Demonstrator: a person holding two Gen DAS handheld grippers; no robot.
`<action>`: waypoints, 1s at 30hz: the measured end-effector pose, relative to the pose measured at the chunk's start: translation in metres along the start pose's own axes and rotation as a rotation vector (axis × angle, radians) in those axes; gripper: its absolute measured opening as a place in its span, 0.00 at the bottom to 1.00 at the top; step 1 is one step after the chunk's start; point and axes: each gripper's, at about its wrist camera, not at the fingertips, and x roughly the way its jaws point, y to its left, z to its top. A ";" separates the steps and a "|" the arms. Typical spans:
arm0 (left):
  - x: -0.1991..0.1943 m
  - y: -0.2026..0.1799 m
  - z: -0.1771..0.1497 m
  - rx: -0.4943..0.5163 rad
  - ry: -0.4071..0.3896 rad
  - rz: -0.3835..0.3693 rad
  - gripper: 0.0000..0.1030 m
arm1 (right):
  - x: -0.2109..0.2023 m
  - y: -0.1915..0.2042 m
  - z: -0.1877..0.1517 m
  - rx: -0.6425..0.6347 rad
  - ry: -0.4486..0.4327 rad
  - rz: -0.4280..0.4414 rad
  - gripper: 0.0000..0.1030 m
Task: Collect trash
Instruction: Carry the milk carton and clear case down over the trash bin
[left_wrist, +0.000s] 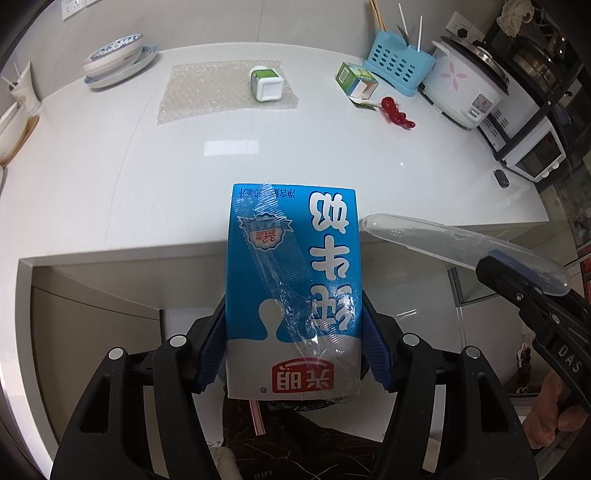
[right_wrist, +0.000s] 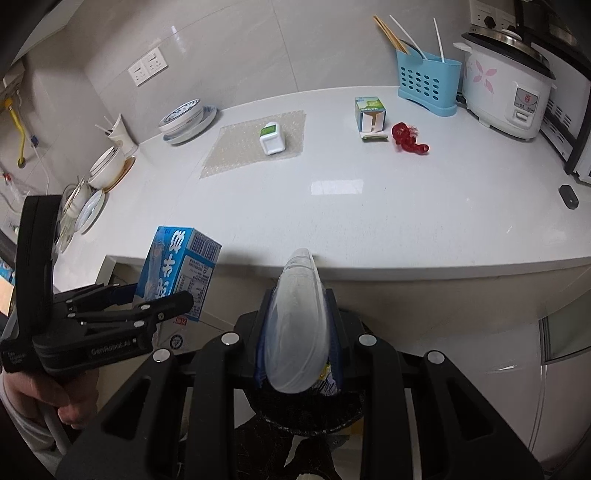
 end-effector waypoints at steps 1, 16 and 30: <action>0.000 0.000 -0.003 -0.001 -0.001 -0.003 0.60 | -0.002 0.000 -0.006 -0.007 0.003 0.007 0.24; 0.042 -0.005 -0.063 -0.020 0.072 0.004 0.60 | 0.015 -0.015 -0.073 -0.039 0.090 0.029 0.24; 0.118 -0.002 -0.077 -0.025 0.131 0.018 0.60 | 0.083 -0.034 -0.103 -0.018 0.209 -0.005 0.24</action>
